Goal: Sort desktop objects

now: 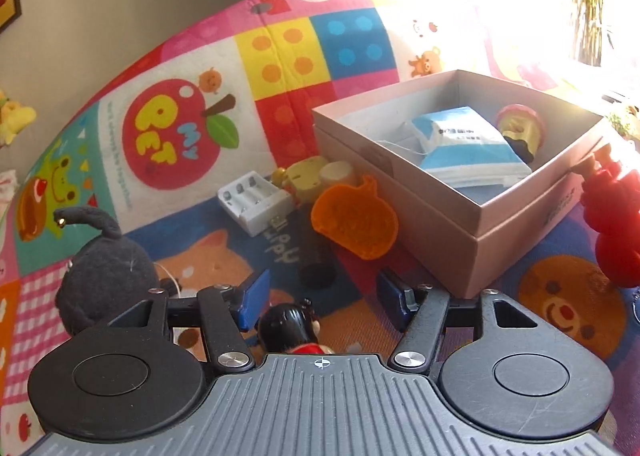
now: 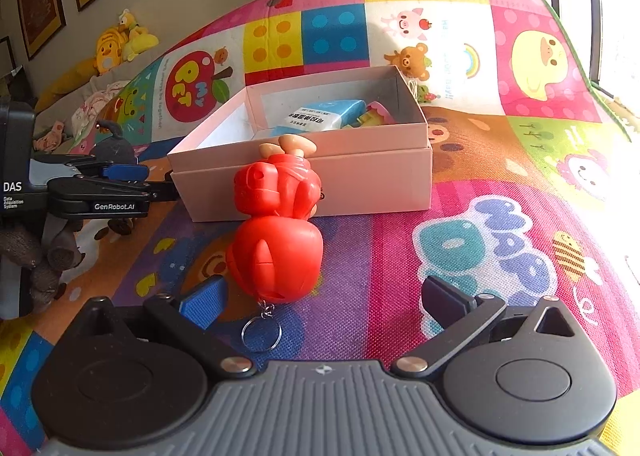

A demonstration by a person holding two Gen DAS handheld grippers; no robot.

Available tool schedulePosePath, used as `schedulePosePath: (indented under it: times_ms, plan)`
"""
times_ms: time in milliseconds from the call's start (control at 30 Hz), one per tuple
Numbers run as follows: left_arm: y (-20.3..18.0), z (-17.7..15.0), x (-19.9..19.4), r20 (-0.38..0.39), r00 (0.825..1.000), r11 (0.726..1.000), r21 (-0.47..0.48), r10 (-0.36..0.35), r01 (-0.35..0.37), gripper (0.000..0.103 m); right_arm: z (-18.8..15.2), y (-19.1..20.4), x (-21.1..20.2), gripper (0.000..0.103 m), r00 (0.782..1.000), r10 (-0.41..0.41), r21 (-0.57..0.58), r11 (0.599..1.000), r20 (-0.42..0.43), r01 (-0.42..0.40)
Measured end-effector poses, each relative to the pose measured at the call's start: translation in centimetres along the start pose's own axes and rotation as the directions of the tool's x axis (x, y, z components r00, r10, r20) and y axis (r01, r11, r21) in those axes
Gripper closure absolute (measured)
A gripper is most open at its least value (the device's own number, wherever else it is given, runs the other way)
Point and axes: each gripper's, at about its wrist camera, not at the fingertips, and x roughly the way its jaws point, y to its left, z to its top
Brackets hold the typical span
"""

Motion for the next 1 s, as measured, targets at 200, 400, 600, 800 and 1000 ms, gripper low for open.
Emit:
schedulePosePath:
  times_ms: [200, 400, 600, 800, 1000]
  plan:
    - [1.6, 0.8, 2.5, -0.033, 0.999, 0.995, -0.099, -0.021, 0.018, 0.051, 0.1, -0.1, 0.1, 0.000, 1.000, 0.009, 0.005, 1.000, -0.006, -0.009]
    - [2.5, 0.8, 2.7, -0.039, 0.999, 0.992, -0.129, 0.012, -0.017, 0.078, 0.1, -0.1, 0.2, 0.000, 1.000, 0.006, 0.005, 1.000, -0.009, -0.006]
    - [5.0, 0.4, 1.8, -0.025, 0.999, 0.980, -0.200, -0.024, 0.019, 0.070, 0.1, -0.1, 0.1, 0.000, 1.000, 0.006, 0.005, 1.000, -0.009, -0.006]
    - [4.5, 1.7, 3.3, -0.018, 0.995, 0.964, -0.249, -0.096, 0.088, 0.067, 0.1, -0.1, 0.1, 0.000, 1.000, 0.002, 0.006, 1.000, -0.009, -0.002]
    - [3.0, 2.8, 4.0, 0.018, 0.992, 0.974, -0.189, -0.128, 0.129, 0.067, 0.1, -0.1, 0.2, 0.000, 1.000, 0.003, 0.009, 1.000, -0.014, -0.003]
